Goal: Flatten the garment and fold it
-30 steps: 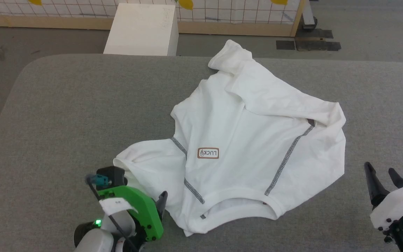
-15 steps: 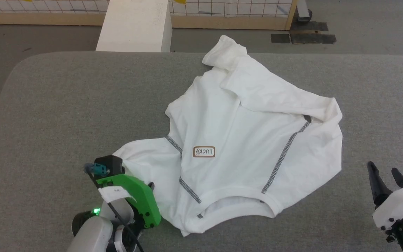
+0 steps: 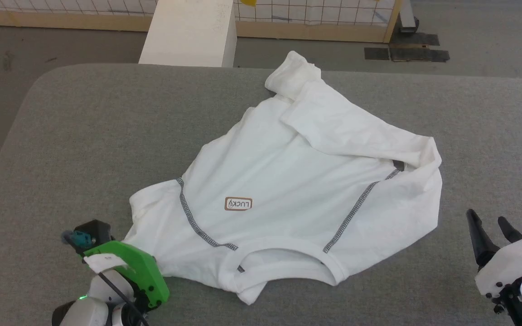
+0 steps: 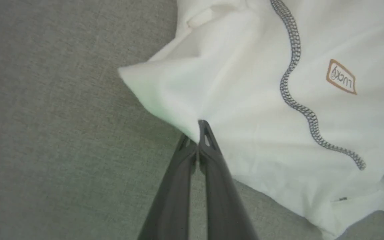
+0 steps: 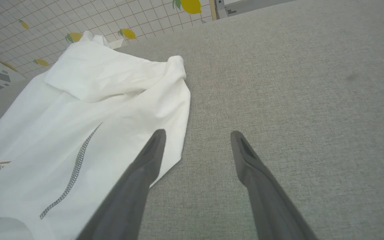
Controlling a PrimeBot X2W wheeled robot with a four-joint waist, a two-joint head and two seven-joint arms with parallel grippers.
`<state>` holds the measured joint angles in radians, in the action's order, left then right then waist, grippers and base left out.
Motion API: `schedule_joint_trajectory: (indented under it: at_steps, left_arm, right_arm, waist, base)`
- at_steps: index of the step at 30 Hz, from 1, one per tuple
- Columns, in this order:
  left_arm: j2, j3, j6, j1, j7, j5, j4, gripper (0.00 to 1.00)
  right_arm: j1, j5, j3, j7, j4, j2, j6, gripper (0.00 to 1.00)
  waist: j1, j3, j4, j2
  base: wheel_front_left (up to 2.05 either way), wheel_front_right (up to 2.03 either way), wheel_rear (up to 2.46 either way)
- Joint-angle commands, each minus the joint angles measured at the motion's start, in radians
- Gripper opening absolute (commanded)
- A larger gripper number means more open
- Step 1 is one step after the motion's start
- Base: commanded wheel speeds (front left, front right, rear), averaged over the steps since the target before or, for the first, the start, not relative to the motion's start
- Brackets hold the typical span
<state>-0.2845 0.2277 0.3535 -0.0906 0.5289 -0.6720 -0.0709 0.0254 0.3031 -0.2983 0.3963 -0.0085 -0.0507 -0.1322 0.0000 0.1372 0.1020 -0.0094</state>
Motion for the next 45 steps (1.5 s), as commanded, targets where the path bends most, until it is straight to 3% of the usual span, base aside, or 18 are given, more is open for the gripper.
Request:
schedule_joint_trajectory:
  at_steps: [1, 3, 4, 5, 6, 12, 16, 19, 23, 30, 36, 45]
  left_arm:
    - [0.004, -0.001, 0.003, 0.008, 0.003, -0.015, -0.014, 0.0]
    - [0.011, -0.002, -0.007, 0.006, 0.001, -0.028, -0.038, 0.0]
    - [0.016, -0.004, -0.009, 0.004, -0.005, -0.031, -0.046, 0.05]
    - [0.02, -0.005, -0.01, 0.002, -0.012, -0.032, -0.052, 0.33]
    - [0.026, -0.011, -0.013, 0.0, -0.023, -0.038, -0.052, 1.0]
    - [0.025, -0.057, -0.044, 0.005, -0.17, -0.022, 0.029, 1.0]
    - [0.008, -0.044, -0.1, 0.035, -0.336, 0.051, 0.101, 1.0]
    - [0.008, -0.017, -0.132, 0.067, -0.458, 0.109, 0.11, 1.0]
    - [0.023, 0.005, -0.141, 0.1, -0.585, 0.163, 0.081, 1.0]
    - [0.05, -0.021, -0.096, 0.135, -0.633, 0.157, 0.012, 1.0]
    - [0.055, -0.009, -0.101, 0.109, -0.644, 0.162, 0.002, 1.0]
    - [0.064, 0.01, -0.108, 0.08, -0.647, 0.163, -0.01, 1.0]
  right_arm:
    - [0.007, -0.004, 0.001, -0.002, 0.003, 0.0, 0.002, 1.0]
    - [0.007, -0.006, 0.002, 0.0, 0.002, 0.0, 0.002, 1.0]
    - [0.007, -0.007, 0.003, 0.0, 0.002, 0.0, 0.002, 1.0]
    - [0.007, -0.009, 0.003, 0.001, 0.002, 0.0, 0.002, 1.0]
    - [0.007, -0.01, 0.004, 0.002, 0.002, 0.0, 0.002, 1.0]
    - [-0.001, -0.01, 0.014, 0.005, -0.007, 0.0, 0.002, 1.0]
    - [-0.023, -0.019, 0.032, 0.011, -0.026, 0.0, 0.002, 1.0]
    - [-0.046, -0.047, 0.071, 0.039, -0.041, 0.0, 0.002, 1.0]
    - [-0.059, -0.088, 0.153, 0.09, -0.064, 0.0, 0.002, 1.0]
    - [-0.008, -0.15, 0.27, 0.21, -0.033, 0.0, 0.002, 1.0]
    - [0.08, -0.222, 0.303, 0.28, 0.055, -0.002, 0.002, 1.0]
    - [0.157, -0.271, 0.421, 0.378, 0.228, -0.063, 0.002, 1.0]
  waist:
    - [0.0, 0.0, 0.001, 0.0092]
    - [0.0, 0.001, 0.0, 0.0092]
    - [0.0, 0.001, -0.001, 0.0092]
    - [0.0, -0.001, -0.002, 0.0092]
    - [0.0, -0.002, -0.003, 0.0092]
    - [0.0, -0.013, -0.014, 0.0092]
    - [0.0, -0.016, -0.017, 0.0092]
    - [0.0, -0.014, -0.019, 0.0092]
    - [0.0, -0.011, -0.022, 0.0092]
    - [0.0, 0.007, -0.019, 0.0092]
    - [0.0, 0.031, 0.004, 0.0092]
    - [0.0, 0.059, 0.028, 0.0092]
  base:
    - [0.0, 0.0, 0.0]
    - [0.0, 0.0, 0.0]
    - [0.0, 0.0, 0.0]
    - [0.0, 0.0, 0.0]
    - [0.0, 0.0, 0.0]
    - [0.0, 0.0, 0.0]
    - [0.0, 0.0, 0.0]
    - [0.0, 0.0, 0.0]
    - [0.0, 0.0, 0.0]
    - [0.0, 0.0, 0.0]
    - [0.0, 0.0, 0.0]
    - [0.0, 0.0, 0.0]
